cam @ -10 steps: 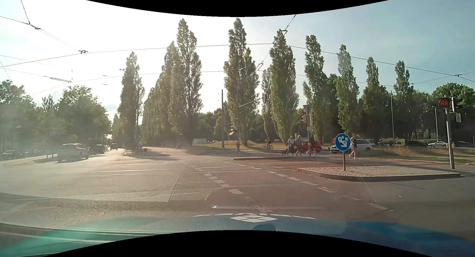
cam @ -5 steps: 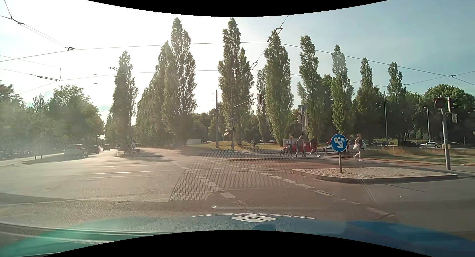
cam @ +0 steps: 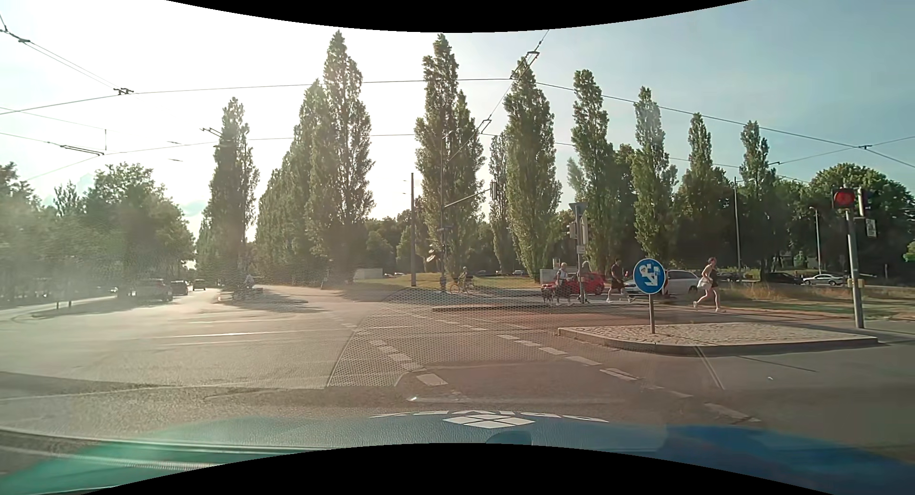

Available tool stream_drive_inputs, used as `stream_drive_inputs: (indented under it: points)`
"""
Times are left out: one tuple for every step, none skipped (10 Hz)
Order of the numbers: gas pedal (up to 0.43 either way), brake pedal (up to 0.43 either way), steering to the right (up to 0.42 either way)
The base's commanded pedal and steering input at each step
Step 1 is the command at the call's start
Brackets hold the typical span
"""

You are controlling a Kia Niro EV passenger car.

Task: Follow the waypoints while adhering to traffic rules and regulations

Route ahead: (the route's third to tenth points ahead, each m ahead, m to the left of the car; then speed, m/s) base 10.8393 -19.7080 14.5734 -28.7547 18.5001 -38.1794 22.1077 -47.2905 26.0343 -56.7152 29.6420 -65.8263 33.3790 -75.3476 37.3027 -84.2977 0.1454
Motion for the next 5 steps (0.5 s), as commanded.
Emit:
stream_drive_inputs:
  points:
    - [0.0, 0.183, 0.364]
    - [0.0, 0.189, 0.355]
    - [0.0, 0.189, 0.352]
    - [0.0, 0.189, 0.352]
    - [0.0, 0.195, 0.352]
